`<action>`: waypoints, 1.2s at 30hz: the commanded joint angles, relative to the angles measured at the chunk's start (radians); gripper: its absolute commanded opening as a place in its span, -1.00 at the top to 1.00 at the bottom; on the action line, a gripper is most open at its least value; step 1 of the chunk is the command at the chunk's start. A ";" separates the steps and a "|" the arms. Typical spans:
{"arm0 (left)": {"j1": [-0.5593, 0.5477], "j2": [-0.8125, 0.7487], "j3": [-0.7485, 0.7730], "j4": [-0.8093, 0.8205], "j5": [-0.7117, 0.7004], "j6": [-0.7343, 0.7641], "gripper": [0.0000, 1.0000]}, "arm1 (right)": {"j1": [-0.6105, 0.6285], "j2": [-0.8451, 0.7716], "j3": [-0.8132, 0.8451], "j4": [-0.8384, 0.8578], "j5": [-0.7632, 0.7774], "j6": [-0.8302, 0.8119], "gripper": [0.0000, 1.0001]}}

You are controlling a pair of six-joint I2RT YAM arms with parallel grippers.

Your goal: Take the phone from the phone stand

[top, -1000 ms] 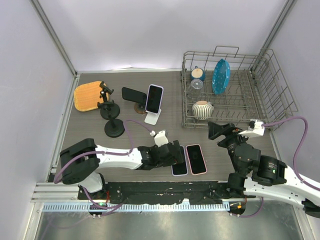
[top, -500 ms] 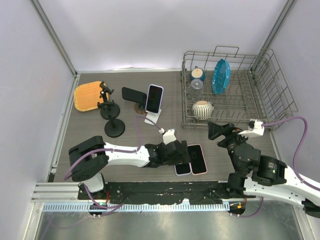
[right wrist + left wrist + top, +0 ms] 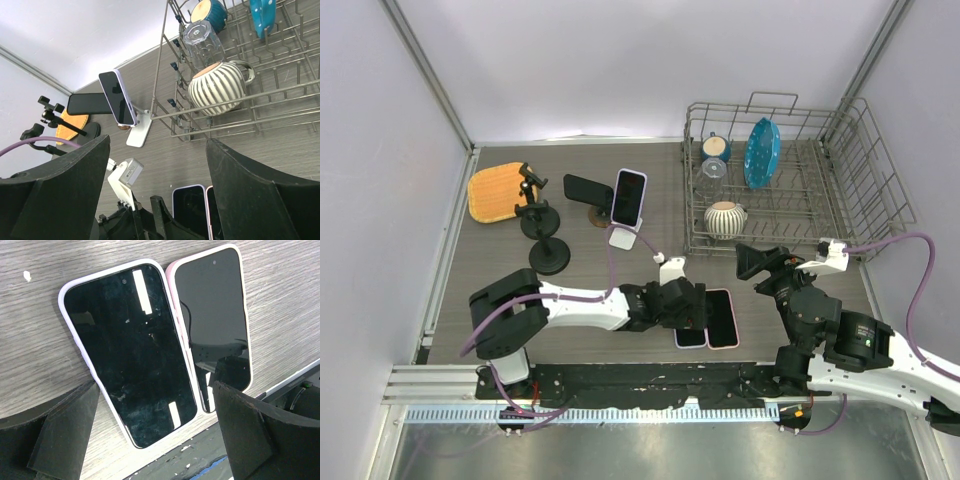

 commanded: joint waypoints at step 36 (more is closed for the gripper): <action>0.624 -0.174 0.503 -0.302 0.007 0.781 -1.00 | -0.002 0.331 0.098 0.103 -0.163 -0.158 -0.64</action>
